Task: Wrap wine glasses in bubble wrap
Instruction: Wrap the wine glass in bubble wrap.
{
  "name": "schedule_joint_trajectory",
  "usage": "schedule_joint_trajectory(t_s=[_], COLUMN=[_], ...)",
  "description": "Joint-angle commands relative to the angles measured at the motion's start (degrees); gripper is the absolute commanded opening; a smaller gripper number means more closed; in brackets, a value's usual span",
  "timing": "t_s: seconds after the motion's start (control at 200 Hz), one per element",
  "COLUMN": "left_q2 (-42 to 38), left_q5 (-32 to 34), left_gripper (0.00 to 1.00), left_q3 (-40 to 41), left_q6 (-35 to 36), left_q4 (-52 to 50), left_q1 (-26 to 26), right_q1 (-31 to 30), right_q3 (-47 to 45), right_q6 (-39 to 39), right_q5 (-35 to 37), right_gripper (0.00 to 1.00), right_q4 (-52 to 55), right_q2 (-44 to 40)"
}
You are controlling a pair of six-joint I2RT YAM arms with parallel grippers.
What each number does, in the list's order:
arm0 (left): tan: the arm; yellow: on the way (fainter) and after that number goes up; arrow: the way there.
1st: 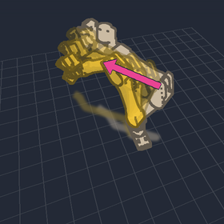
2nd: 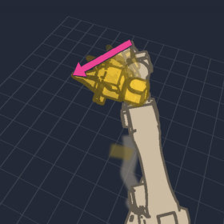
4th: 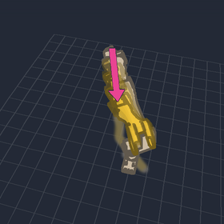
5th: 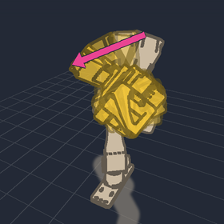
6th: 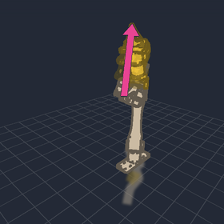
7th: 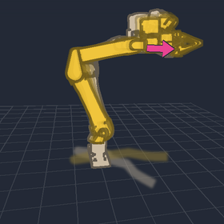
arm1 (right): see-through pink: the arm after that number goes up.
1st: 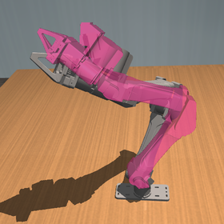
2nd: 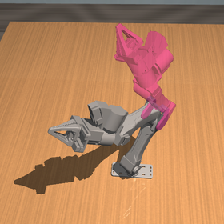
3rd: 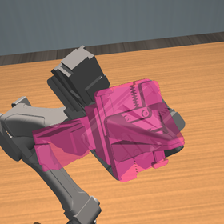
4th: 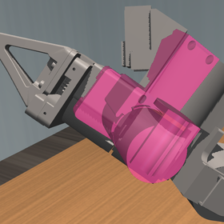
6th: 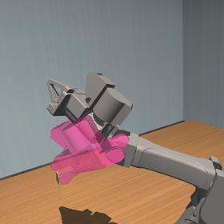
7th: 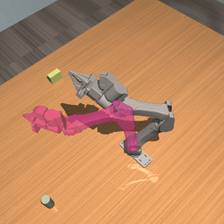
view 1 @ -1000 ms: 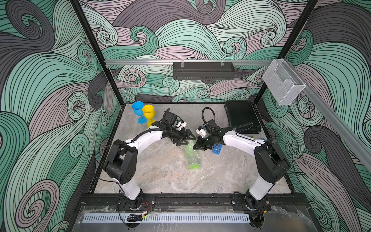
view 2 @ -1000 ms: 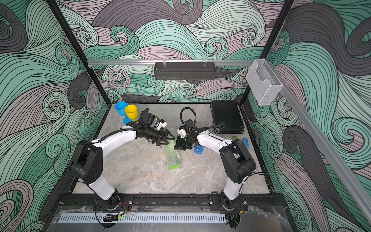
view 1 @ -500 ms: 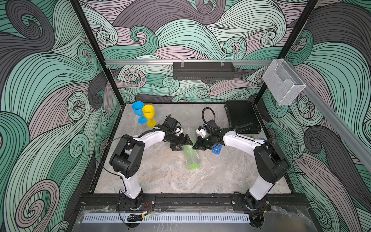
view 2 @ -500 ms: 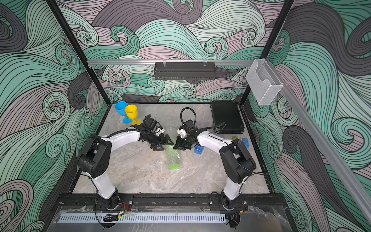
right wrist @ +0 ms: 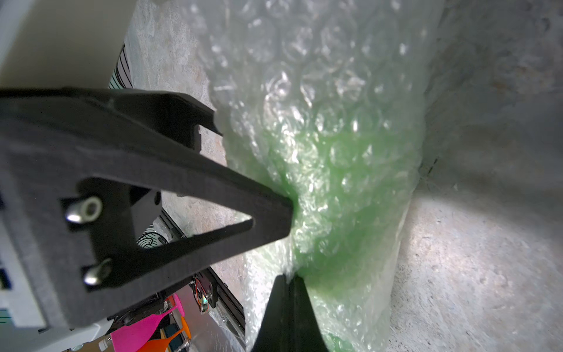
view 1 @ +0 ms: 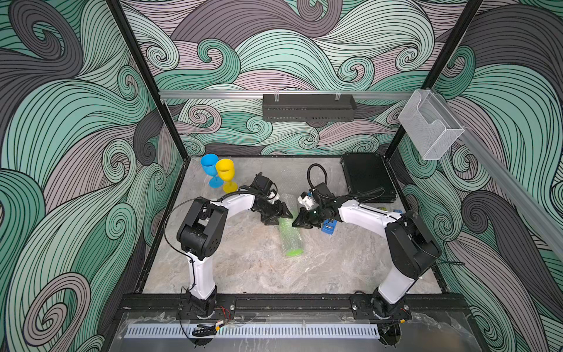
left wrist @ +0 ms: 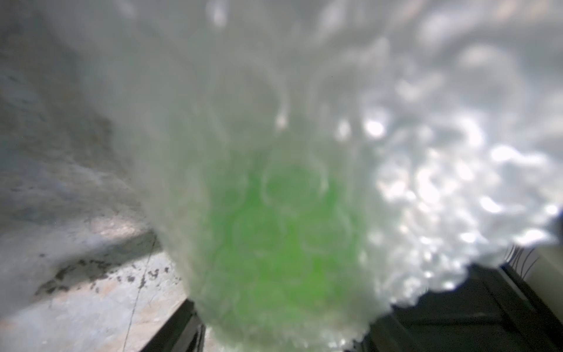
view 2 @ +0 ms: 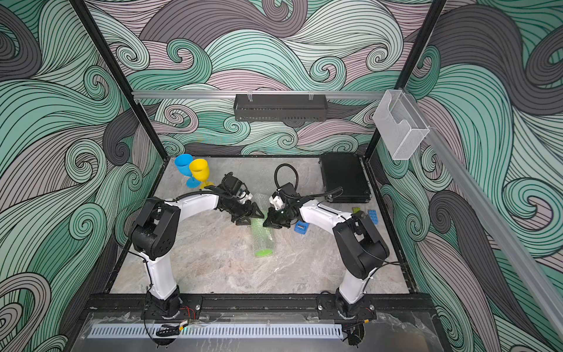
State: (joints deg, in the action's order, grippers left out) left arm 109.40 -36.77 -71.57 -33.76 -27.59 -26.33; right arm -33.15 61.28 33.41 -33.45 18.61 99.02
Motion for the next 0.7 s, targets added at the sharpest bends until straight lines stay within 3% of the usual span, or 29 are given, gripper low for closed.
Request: schedule_joint_trajectory(t_s=[0.0, 0.105, 0.38, 0.696], left_q2=[1.99, 1.69, 2.03, 3.45], left_q5=[4.54, 4.26, 3.79, 5.14], left_gripper=[0.63, 0.62, 0.62, 0.62], left_q3=[0.21, 1.13, 1.12, -0.78], left_q6=[2.30, 2.47, 4.93, 7.36], left_q4=[-3.52, -3.10, -3.35, -5.47], left_q1=[-0.13, -0.13, -1.01, -1.98], right_q1=[-0.01, -0.07, 1.03, 3.09], right_q3=[-0.86, -2.19, -3.84, -5.47], right_q6=[-0.26, 0.50, -0.89, -0.89], right_q5=[1.38, 1.46, 3.19, 3.73], right_gripper=[0.00, 0.01, 0.29, 0.46], right_q4=[3.88, 3.11, 6.57, 7.06], right_q2=[-0.57, -2.86, -8.71, -9.29])
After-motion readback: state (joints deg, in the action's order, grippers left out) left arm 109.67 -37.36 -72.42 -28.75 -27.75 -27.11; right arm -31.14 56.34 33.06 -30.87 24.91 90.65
